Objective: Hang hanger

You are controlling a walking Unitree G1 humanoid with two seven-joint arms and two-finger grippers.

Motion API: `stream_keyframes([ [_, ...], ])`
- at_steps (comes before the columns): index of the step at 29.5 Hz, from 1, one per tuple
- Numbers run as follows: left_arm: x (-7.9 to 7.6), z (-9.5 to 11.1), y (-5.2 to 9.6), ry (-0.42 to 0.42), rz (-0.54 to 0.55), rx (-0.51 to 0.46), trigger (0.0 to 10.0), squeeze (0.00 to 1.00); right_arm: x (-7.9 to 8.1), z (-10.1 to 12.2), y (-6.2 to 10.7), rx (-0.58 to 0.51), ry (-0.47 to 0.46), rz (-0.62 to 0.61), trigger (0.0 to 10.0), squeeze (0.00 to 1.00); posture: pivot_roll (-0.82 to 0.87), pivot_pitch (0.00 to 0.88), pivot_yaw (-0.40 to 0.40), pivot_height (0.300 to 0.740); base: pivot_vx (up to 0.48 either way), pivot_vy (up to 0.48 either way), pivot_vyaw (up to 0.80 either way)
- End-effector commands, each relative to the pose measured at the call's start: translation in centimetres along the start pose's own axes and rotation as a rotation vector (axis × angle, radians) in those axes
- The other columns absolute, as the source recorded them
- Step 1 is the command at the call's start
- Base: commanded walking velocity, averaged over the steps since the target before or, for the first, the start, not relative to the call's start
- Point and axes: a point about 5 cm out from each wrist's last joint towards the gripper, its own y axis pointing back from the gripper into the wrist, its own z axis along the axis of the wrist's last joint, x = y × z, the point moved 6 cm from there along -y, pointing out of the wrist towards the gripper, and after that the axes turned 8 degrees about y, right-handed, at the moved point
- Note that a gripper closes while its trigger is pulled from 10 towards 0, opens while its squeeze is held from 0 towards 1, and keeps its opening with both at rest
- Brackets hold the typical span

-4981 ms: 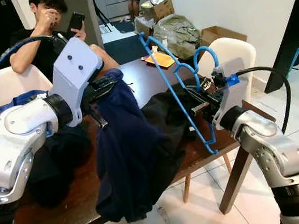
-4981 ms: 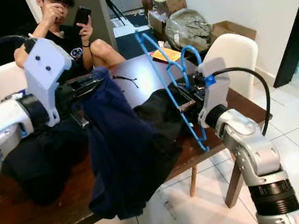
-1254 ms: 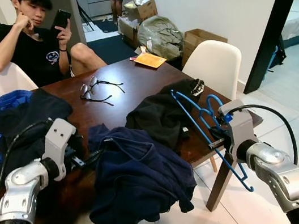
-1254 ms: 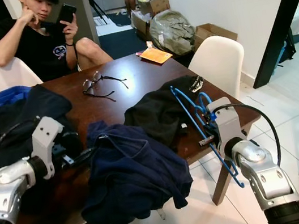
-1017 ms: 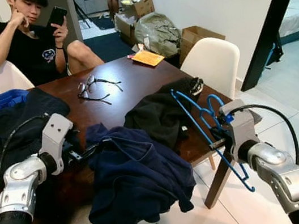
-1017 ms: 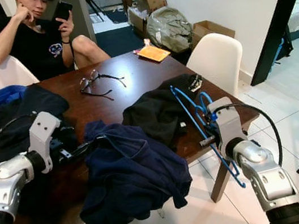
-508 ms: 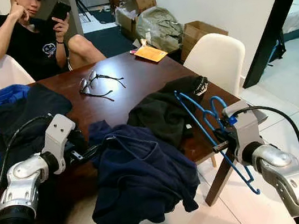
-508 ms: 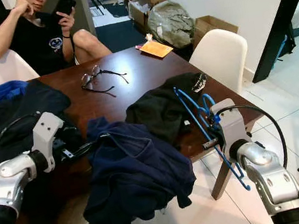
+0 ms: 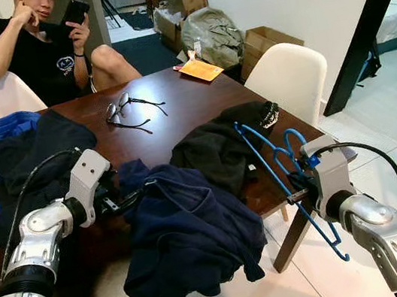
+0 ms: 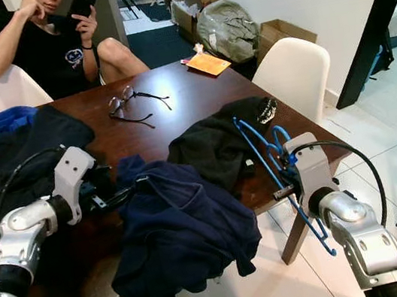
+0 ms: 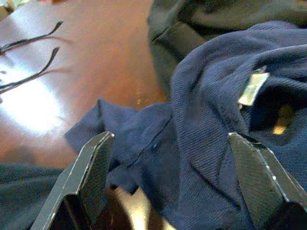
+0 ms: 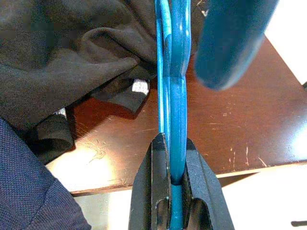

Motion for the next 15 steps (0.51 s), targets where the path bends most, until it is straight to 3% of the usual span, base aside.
stream_keyframes([
  [1, -0.55, 0.53, -0.51, -0.005, -0.032, -0.012, 10.0, 0.0, -0.09, -0.17, 0.26, 0.009, 0.0, -0.005, 10.0, 0.0, -0.07, 0.098, -0.058, 0.74, 0.0, 0.0, 0.0],
  [15, -0.59, 1.16, 0.05, -0.034, -0.071, -0.029, 10.0, 0.0, -0.07, -0.26, 0.36, 0.017, 0.001, -0.003, 10.0, 0.0, -0.07, 0.11, -0.061, 0.74, 0.0, 0.0, 0.0],
])
